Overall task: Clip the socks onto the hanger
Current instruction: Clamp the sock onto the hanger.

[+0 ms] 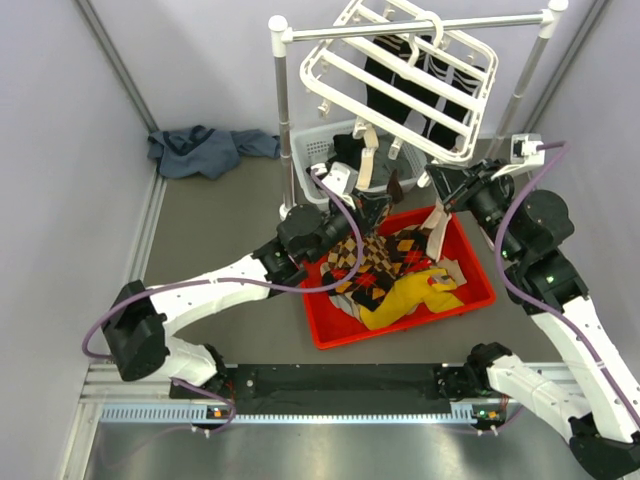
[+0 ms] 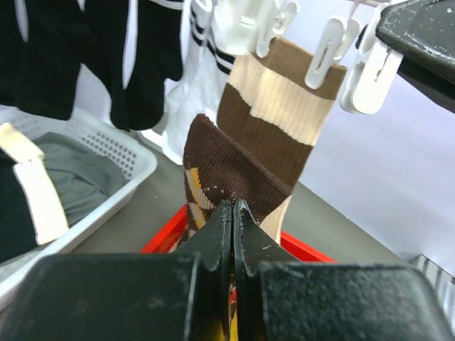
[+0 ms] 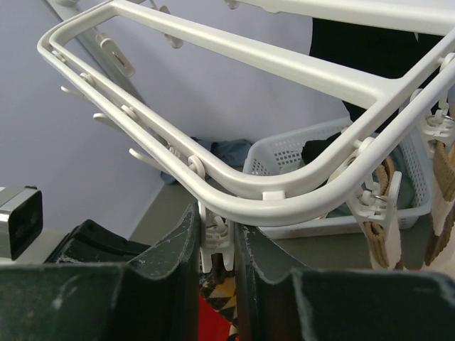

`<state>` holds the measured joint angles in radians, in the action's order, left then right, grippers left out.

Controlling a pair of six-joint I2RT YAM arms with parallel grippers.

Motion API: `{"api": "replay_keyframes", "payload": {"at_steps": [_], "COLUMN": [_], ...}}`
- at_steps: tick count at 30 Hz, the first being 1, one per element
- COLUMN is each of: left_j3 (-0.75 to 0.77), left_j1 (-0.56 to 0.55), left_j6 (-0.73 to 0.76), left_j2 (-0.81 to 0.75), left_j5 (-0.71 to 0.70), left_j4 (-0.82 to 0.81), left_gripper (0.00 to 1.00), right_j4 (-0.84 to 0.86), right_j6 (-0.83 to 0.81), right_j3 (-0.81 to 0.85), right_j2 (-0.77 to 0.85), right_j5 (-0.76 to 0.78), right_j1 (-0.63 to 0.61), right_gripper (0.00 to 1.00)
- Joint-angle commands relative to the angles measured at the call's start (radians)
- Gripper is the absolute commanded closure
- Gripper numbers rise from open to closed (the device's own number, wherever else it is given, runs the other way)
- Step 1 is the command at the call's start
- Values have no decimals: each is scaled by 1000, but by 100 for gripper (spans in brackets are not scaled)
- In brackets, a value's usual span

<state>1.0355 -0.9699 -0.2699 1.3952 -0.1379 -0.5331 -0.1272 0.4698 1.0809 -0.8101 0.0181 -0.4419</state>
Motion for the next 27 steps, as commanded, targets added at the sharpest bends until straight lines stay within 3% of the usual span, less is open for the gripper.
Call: {"api": "replay_keyframes", "payload": {"at_steps": [1,27], "left_j3": [64,156], "left_j1": [-1,-4], "left_j6": [-28,-35], "left_j2": [21,79], "left_j5": [58,106], "left_j4": [-88,-120], "left_gripper": [100,100], "right_j4": [41,55], "right_j6": [4,6], "right_j3": [22,4], "right_j2": [-6,-26], "right_j5": [-14,-49], "right_j1": [2,2], "right_gripper": [100,100]}}
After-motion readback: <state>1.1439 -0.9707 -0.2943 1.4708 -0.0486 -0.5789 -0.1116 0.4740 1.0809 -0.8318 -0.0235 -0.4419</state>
